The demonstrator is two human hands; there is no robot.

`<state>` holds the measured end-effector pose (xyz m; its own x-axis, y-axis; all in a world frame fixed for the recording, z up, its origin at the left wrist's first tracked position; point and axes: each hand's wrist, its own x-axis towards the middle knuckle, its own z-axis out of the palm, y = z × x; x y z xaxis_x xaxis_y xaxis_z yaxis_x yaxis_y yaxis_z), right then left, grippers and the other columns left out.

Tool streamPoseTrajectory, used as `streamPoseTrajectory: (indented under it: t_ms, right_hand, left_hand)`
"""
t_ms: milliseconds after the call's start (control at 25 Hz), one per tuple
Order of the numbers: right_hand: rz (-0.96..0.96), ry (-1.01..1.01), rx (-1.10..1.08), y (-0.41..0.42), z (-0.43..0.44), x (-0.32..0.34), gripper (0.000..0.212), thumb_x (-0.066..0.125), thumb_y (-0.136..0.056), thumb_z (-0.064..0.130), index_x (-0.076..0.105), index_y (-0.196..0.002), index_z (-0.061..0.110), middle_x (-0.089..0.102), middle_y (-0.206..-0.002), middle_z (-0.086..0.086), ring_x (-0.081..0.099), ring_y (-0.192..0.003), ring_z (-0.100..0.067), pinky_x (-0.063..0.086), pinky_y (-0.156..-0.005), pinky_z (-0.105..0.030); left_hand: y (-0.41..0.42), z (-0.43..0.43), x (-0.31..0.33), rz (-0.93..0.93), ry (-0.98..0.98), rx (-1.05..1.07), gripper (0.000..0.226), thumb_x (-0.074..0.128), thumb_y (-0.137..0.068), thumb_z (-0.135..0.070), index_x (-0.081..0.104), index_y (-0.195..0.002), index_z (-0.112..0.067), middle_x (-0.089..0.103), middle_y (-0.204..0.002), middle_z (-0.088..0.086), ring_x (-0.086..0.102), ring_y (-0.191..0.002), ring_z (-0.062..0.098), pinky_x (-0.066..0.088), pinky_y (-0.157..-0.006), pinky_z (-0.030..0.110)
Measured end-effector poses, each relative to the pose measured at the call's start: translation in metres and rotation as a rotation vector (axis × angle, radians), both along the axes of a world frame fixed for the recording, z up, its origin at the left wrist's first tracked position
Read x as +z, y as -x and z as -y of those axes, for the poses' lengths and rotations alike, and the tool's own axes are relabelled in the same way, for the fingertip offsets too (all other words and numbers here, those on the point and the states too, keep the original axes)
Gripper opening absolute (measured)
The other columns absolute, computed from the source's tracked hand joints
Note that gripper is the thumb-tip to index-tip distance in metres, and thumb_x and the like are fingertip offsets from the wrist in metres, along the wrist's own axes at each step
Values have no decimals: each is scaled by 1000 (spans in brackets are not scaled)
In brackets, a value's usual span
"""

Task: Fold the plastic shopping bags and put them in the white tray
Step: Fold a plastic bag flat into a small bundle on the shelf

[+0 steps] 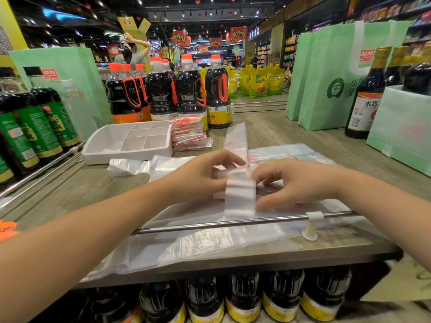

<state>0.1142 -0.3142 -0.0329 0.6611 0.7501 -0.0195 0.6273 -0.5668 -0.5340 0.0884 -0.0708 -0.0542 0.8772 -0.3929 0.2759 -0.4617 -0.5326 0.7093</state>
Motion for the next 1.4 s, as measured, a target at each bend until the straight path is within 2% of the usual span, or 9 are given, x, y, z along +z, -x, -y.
streamPoseTrajectory:
  t_ms: [80, 160, 400, 480, 600, 720, 840, 1000, 1400]
  right_hand:
    - [-27, -22, -20, 1, -4, 1, 24, 79, -77, 49, 72, -98, 38, 69, -105, 20, 63, -102, -1, 48, -99, -28]
    - [-46, -89, -55, -1, -8, 0, 29, 78, -77, 49, 69, -98, 32, 72, -99, 14, 67, -95, -5, 52, -93, -32]
    - [-45, -207, -187, -12, -14, -8, 64, 79, -84, 24, 45, -138, 28, 75, -94, 10, 70, -81, -7, 55, -77, -27]
    - [-27, -223, -211, -15, -14, -11, 73, 81, -81, 18, 42, -142, 27, 71, -100, 9, 71, -83, -6, 58, -82, -28]
    - [14, -220, -248, -18, -12, -12, 86, 83, -80, 21, 33, -150, 31, 58, -118, 15, 71, -83, -4, 56, -69, -21]
    - [169, -133, -224, -16, -11, -11, 79, 80, -83, 25, 35, -148, 35, 48, -129, 17, 67, -84, 3, 57, -67, -21]
    - [349, -6, -101, -13, -9, -13, 42, 69, -91, 32, 56, -130, 39, 47, -132, 17, 60, -101, 5, 54, -87, -27]
    - [406, 134, -43, -12, -8, -13, 36, 56, -99, 34, 58, -134, 37, 48, -142, 18, 47, -120, 1, 37, -103, -20]
    - [386, 199, -26, -12, -8, -14, 42, 50, -101, 40, 50, -143, 34, 49, -142, 17, 45, -127, -3, 30, -102, -16]
  left_hand:
    - [-5, 2, -2, -3, 26, 62, 43, 72, -89, -21, 56, -128, -27, 61, -119, -10, 63, -76, 5, 50, -70, 17]
    - [-10, 2, -4, 105, -45, 130, 56, 78, -84, -31, 52, -133, -28, 55, -128, -12, 60, -97, 0, 51, -79, 18]
    - [-19, 1, -9, 185, -36, 175, 80, 87, -75, -22, 44, -142, -25, 38, -139, -5, 46, -127, 0, 48, -97, 16]
    - [-20, -1, -8, 201, -24, 156, 81, 86, -76, -19, 43, -144, -24, 35, -143, -5, 41, -133, 5, 41, -104, 11]
    - [-21, -4, -8, 240, -161, 175, 79, 85, -77, -24, 43, -144, -27, 30, -149, -4, 33, -139, 10, 35, -114, 27]
    - [-19, -5, -5, 260, -289, 196, 51, 79, -83, -29, 56, -129, -28, 45, -136, -4, 43, -127, 10, 40, -110, 37]
    - [-10, -17, 7, 209, -330, 76, 17, 67, -92, -41, 70, -107, -33, 63, -111, -15, 56, -106, 0, 47, -100, 36]
    - [2, -34, 15, -28, -560, -117, 45, 68, -83, -60, 61, -126, -47, 53, -134, -28, 47, -126, -6, 36, -110, 24]
    - [2, -18, 8, 463, -862, -82, 40, 41, -94, -35, 61, -126, -23, 70, -98, -1, 63, -83, 21, 51, -73, 37]
